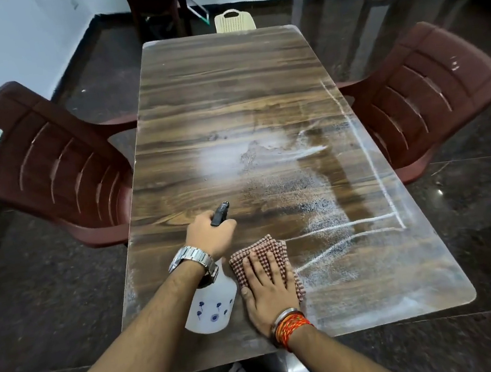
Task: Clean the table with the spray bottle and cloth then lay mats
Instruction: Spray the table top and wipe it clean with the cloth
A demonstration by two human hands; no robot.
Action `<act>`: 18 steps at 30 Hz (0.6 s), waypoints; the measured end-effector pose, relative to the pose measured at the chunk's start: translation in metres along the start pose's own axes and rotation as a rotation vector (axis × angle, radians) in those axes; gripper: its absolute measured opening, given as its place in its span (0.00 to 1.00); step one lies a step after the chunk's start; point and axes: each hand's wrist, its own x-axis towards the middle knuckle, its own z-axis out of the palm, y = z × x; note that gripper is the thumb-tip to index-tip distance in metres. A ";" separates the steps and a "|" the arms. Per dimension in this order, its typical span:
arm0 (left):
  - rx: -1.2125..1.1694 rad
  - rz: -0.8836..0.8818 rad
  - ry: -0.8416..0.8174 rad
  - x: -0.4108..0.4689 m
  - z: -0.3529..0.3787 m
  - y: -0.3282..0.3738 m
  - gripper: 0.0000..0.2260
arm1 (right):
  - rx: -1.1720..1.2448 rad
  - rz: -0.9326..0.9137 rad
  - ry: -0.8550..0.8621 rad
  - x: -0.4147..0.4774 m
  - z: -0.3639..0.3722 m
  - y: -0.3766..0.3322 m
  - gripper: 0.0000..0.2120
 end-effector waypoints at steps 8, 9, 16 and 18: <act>0.054 0.027 0.044 0.037 0.001 0.011 0.08 | -0.040 -0.237 -0.074 0.070 -0.019 0.016 0.26; 0.056 0.022 0.047 0.040 0.001 0.014 0.09 | -0.035 -0.259 -0.084 0.081 -0.023 0.020 0.26; -0.017 -0.009 0.081 0.077 0.018 0.034 0.11 | -0.110 -0.460 -0.094 0.185 -0.054 0.046 0.26; -0.013 -0.007 0.099 0.088 0.026 0.042 0.12 | -0.097 -0.452 -0.090 0.215 -0.058 0.044 0.26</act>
